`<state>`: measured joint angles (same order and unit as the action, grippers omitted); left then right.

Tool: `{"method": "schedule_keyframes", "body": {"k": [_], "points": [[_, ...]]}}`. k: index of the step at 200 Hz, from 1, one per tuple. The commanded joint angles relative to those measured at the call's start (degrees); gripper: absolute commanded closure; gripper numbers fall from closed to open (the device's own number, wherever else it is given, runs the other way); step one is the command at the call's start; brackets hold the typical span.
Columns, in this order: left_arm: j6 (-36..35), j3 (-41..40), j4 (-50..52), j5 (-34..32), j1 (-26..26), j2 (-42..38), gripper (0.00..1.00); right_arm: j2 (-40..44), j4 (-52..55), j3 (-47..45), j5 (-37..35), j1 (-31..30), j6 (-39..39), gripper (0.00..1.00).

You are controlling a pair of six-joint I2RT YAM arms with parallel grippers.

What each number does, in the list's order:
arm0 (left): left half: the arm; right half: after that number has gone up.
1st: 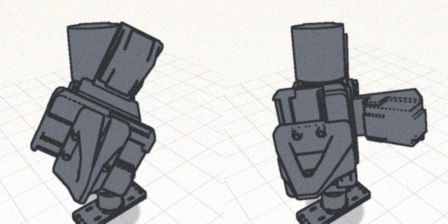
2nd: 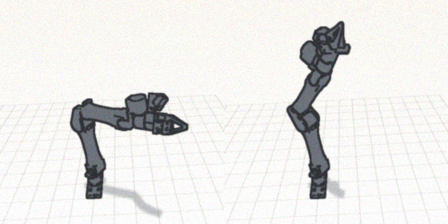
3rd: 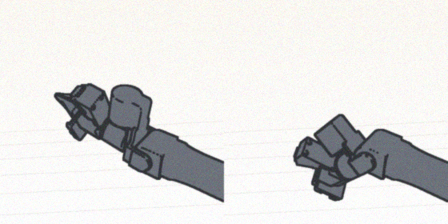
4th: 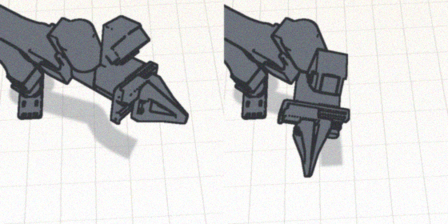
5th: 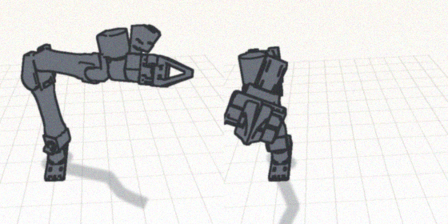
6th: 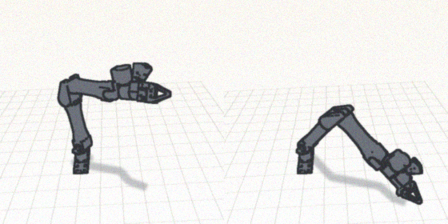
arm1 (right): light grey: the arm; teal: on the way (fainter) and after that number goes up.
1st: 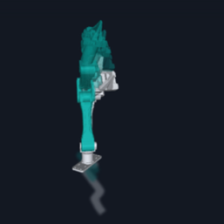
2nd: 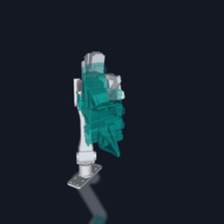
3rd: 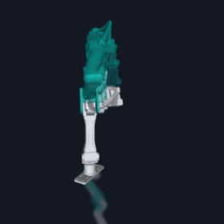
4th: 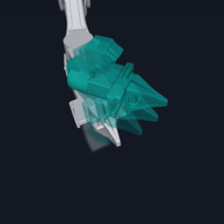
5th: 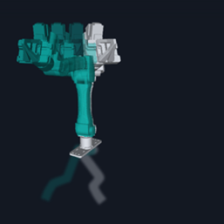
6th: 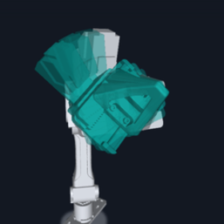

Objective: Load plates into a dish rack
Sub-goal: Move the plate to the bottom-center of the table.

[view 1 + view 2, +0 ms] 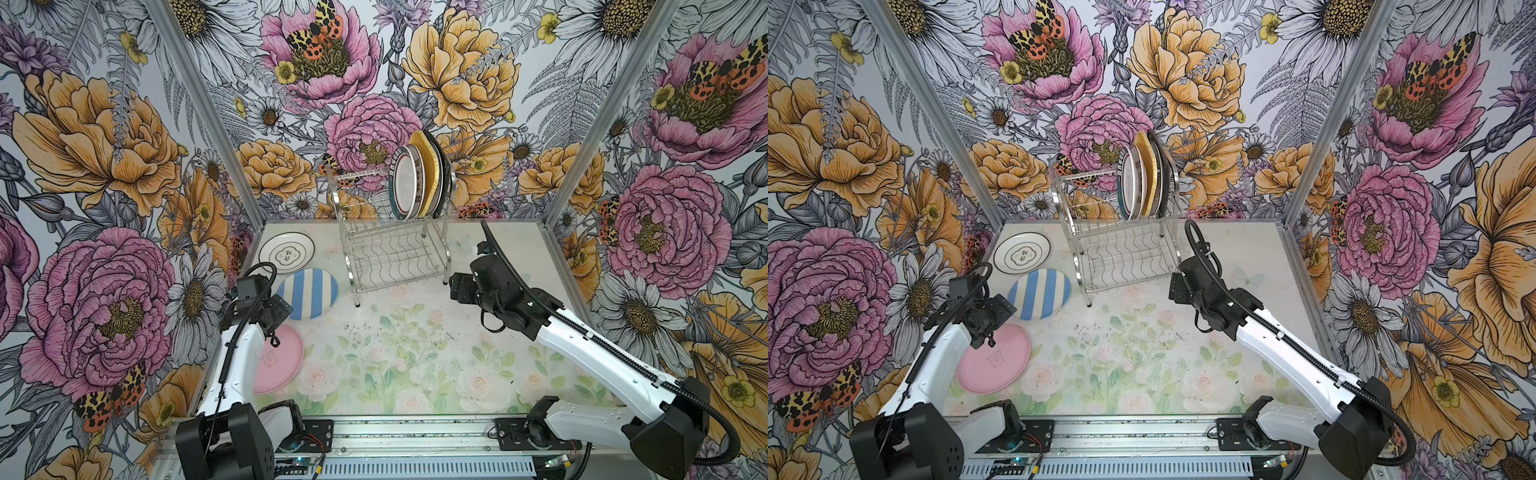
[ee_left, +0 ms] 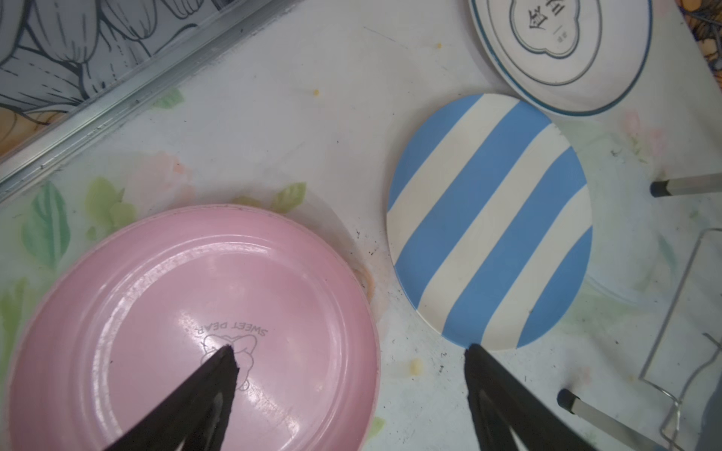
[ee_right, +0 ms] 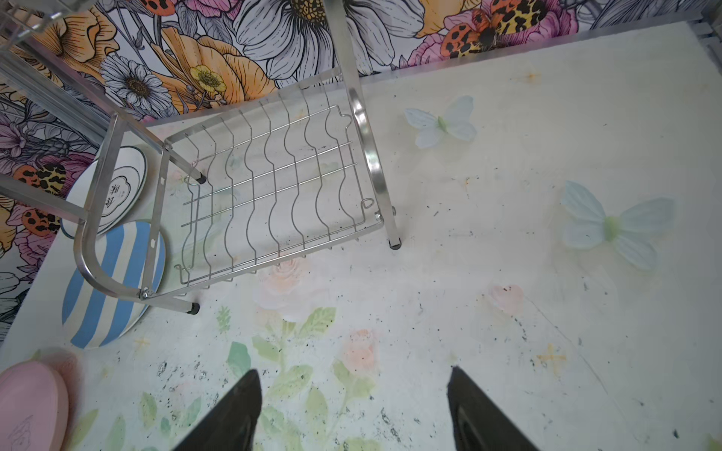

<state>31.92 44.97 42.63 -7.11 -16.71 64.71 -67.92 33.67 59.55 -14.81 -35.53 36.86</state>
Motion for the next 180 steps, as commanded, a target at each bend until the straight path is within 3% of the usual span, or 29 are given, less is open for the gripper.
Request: {"method": "schedule_keyframes", "body": {"k": [1, 89, 180], "points": [[-2.1, 2.5, -0.6, -2.6, -3.6, 2.3, 0.07, 1.8, -3.8, -1.9, 3.3, 1.6, 0.9, 0.24], [-3.3, 4.3, -7.1, -1.3, -14.9, 13.6, 0.07, 1.9, -7.0, -4.3, 8.0, 4.9, 0.8, 0.24], [-5.0, 7.7, -8.4, 3.4, -20.0, 23.7, 0.08, 1.6, -7.7, -4.1, 8.6, 5.3, 1.0, 0.23]]}}
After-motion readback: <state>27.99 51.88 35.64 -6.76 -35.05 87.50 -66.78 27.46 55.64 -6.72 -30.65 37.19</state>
